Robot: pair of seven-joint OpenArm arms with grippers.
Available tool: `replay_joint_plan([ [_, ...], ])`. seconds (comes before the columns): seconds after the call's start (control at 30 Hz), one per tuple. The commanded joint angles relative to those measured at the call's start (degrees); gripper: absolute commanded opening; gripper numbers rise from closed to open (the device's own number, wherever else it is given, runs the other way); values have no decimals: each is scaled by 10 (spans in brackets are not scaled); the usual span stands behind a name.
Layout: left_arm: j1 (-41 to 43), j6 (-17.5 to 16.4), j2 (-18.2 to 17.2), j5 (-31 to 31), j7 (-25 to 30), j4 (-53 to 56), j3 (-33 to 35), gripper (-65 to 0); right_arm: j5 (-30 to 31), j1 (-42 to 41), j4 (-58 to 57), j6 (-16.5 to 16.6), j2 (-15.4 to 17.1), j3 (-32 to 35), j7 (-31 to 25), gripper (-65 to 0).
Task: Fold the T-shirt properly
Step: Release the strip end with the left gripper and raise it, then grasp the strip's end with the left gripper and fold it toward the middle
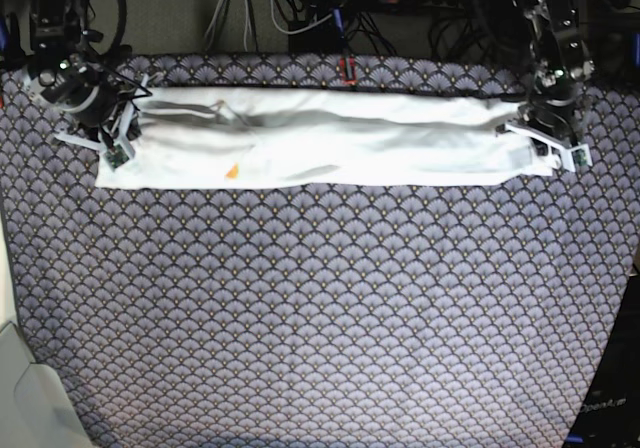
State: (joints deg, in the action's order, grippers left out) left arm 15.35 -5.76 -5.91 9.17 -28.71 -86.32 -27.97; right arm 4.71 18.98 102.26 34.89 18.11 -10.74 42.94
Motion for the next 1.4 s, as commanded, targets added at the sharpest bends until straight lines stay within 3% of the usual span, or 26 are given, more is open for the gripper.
replay_joint_plan([
  [0.0, 3, -7, 2, 3, -18, -23, 1, -644, -1, -2, 9, -1, 8, -3, -3, -650],
  [0.3, 10, -7, 50, 6, -101, -143, 3, -644, -1, -2, 9, -1, 8, -3, -3, -650],
  [0.57, 10, -6, 88, 6, -168, -261, 51, -644, -1, -2, 9, -1, 8, -3, -4, -650],
  [0.97, 4, -2, 147, 3, -167, -271, 219, -644, -1, -2, 9, -1, 8, -3, -5, -650],
  [1.2, -19, -1, 149, 2, -166, -255, 334, -644, -2, -2, 9, -1, 9, -2, -6, -650],
  [1.37, -39, -1, 149, 2, -165, -208, 345, -644, -2, -2, 9, -1, 11, -2, -6, -650],
])
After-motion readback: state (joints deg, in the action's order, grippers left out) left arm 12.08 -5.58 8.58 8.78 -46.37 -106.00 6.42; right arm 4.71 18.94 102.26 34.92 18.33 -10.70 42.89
